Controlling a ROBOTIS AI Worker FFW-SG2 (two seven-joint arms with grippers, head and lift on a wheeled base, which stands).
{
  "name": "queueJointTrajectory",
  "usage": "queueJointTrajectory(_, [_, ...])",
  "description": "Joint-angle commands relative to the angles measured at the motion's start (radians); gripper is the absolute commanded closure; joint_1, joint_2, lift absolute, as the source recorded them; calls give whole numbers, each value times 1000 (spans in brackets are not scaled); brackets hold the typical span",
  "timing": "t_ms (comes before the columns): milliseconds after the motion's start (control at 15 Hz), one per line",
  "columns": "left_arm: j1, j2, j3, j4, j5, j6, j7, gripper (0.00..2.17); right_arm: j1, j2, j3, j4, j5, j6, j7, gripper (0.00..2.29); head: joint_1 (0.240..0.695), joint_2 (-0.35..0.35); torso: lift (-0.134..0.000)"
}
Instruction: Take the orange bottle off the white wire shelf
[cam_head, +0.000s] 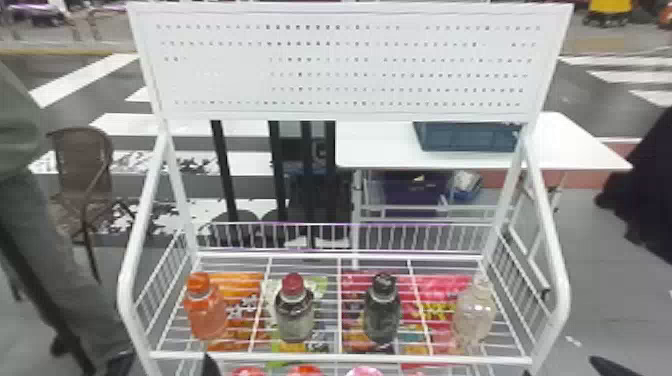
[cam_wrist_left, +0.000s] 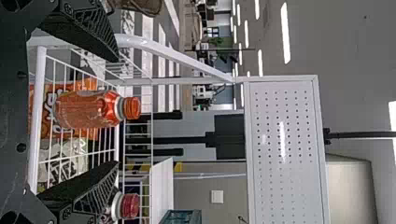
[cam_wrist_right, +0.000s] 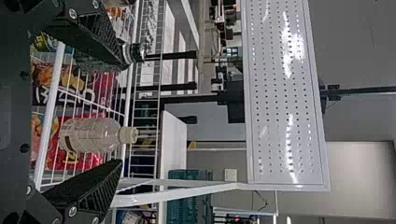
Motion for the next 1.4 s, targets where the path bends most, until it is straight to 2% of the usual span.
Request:
queueJointTrajectory(0, [-86, -1, -26, 173, 17, -97, 2, 130, 0, 3, 0, 3, 0, 0, 0, 147, 499, 0, 0])
queueJointTrajectory(200, [-216, -14, -37, 362, 50, -137, -16, 130, 0, 5, 2, 4, 0, 0, 0, 147, 499, 0, 0])
queueJointTrajectory(667, [-496, -39, -26, 713, 50, -254, -25, 130, 6, 11, -6, 7, 8, 0, 0, 147, 499, 0, 0])
queueJointTrajectory(1000, [-631, -45, -11, 891, 51, -260, -45, 130, 6, 9, -11, 20, 6, 0, 0, 147, 499, 0, 0])
queueJointTrajectory(1333, [-715, -50, 11, 961, 46, -260, -47, 130, 8, 9, -25, 24, 5, 0, 0, 147, 499, 0, 0])
